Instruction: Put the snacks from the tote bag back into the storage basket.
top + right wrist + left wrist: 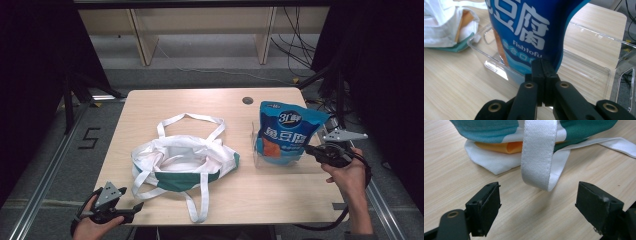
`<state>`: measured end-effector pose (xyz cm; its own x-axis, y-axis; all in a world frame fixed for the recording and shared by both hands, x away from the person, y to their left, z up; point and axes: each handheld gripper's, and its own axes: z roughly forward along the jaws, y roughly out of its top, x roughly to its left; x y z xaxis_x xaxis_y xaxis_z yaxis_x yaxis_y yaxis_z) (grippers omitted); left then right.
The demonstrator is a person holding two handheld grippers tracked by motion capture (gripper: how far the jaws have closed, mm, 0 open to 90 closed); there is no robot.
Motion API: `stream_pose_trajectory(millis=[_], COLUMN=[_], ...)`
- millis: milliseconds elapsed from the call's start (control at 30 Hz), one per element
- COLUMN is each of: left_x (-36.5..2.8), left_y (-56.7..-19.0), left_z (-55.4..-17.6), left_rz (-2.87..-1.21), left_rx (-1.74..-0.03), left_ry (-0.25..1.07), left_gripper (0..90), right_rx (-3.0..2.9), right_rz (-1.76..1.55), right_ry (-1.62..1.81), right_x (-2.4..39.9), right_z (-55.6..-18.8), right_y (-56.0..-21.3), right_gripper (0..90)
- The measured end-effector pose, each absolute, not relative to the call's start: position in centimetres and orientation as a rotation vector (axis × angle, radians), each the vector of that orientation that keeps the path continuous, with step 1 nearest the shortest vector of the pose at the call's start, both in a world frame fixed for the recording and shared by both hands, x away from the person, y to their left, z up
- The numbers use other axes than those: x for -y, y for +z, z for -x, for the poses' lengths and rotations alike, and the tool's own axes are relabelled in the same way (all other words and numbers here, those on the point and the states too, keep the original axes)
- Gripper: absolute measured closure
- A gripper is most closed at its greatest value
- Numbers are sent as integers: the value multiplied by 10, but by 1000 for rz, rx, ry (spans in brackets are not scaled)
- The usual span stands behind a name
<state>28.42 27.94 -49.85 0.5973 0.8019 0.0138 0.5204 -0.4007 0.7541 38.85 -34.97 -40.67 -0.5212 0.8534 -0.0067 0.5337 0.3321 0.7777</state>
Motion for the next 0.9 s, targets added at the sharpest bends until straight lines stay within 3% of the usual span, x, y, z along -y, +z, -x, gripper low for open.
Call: stream_pose_trajectory(millis=[900], left_x=[-279], left_y=[-499], left_z=[-284], left_rz=[-2086], left_rx=[-1053], left_ry=[500], left_gripper=[189], right_rx=[-2185], right_rz=[-1256], right_ry=[950], right_x=[364], right_z=[-423], right_y=[-416], right_gripper=[900])
